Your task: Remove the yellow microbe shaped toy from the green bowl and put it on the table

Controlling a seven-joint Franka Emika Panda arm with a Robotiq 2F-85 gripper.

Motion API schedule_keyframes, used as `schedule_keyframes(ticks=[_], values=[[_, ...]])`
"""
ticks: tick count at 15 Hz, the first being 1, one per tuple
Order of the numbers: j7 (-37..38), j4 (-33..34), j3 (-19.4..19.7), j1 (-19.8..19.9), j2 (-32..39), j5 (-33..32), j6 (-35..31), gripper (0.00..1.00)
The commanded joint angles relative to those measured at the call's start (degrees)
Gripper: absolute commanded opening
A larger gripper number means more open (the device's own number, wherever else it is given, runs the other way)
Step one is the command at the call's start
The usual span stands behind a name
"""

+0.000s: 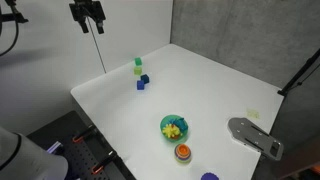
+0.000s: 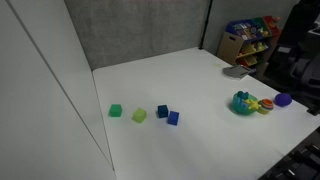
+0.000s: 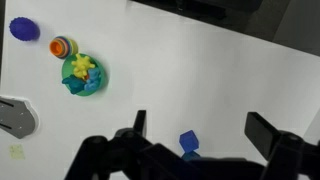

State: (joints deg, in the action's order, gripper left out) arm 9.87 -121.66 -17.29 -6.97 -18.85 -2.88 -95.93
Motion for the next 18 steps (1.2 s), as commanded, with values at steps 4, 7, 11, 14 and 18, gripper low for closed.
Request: schedule_keyframes(ticks=[4,7,11,14,18], values=[[0.46,-0.52,1.67,-1.14,0.77,-0.02,-1.88,1.0],[-0.13,-2.25,3.45,-0.56,2.17,0.38,-5.4,1.0],[-1.39,-5.93,7.33,0.73,3.91,0.66,-11.95,1.0],[-2.59,-9.4,10.66,2.56,5.5,0.46,-17.57,1.0],[-2.78,-13.52,14.48,6.07,9.17,-1.49,-25.12,1.0]])
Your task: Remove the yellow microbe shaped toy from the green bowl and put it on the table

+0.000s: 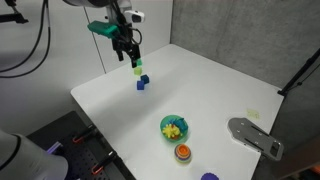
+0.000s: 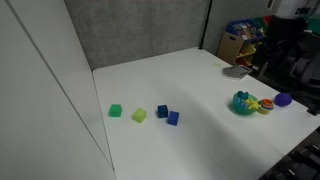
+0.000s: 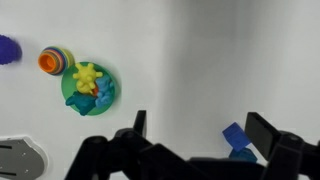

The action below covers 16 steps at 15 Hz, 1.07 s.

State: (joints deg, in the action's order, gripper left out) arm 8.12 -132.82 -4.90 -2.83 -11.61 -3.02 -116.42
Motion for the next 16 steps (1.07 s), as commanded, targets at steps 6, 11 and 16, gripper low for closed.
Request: schedule_keyframes(ticks=[6,11,16], values=[[-0.2,-7.05,6.66,6.38,10.8,-6.26,-18.91,1.0],[0.57,-6.36,10.4,8.09,20.16,-10.14,-27.3,1.0],[0.33,-5.21,14.55,8.14,27.64,-12.26,-32.42,1.0]])
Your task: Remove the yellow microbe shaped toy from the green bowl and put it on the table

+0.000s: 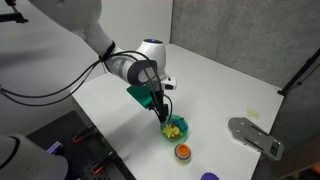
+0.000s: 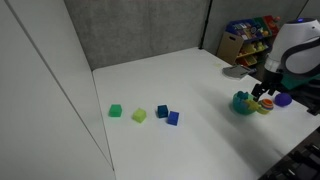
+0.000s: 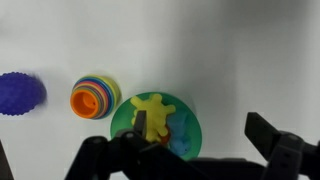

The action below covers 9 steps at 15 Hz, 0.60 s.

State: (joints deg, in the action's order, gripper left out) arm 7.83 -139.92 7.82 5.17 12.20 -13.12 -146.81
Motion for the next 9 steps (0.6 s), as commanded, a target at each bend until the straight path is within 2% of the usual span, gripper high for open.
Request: schedule_keyframes(ticks=[1,9], values=[[0.62,2.36,2.62,0.09,5.3,-2.37,-2.83,1.0],[0.36,7.8,5.73,-1.08,12.94,-2.04,-6.18,1.0]])
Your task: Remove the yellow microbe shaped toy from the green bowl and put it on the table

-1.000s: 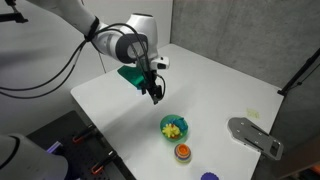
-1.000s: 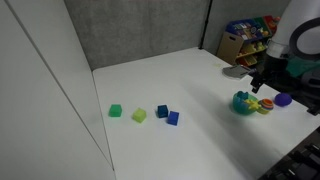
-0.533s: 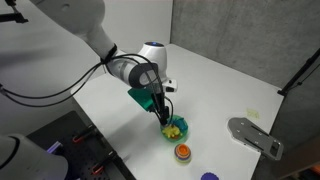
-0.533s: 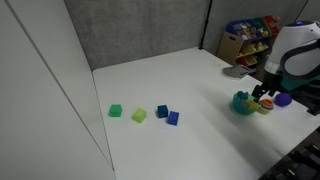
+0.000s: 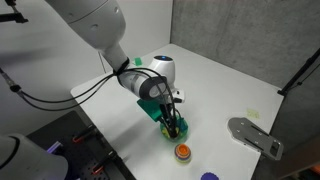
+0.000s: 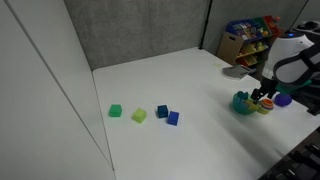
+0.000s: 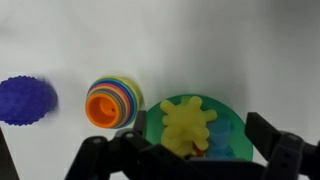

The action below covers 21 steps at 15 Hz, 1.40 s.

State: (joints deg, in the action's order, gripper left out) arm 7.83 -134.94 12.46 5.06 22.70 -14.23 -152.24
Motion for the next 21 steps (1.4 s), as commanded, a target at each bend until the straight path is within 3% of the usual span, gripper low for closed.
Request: schedule_keyframes(ticks=[1,3,4,6,10,14,17,20,21], values=[[0.16,3.26,1.03,-1.05,3.11,-0.72,-0.96,1.0],[0.09,3.69,1.15,-1.54,4.27,-0.95,-1.5,0.99],[-0.04,3.84,1.08,-1.71,4.72,-0.81,-1.67,0.77],[-0.31,3.85,0.9,-2.05,5.42,-0.55,-2.02,0.7],[-0.4,3.51,1.17,-3.18,5.92,-0.86,-2.95,0.35],[-0.11,3.31,2.38,-4.5,5.44,-1.83,-3.66,0.06],[-0.22,3.14,3.28,-5.15,4.93,-2.35,-4.0,0.0],[-0.66,2.66,3.37,-5.33,4.03,-2.58,-3.78,0.03],[-1.09,2.48,3.0,-5.18,3.6,-2.25,-3.44,0.28]])
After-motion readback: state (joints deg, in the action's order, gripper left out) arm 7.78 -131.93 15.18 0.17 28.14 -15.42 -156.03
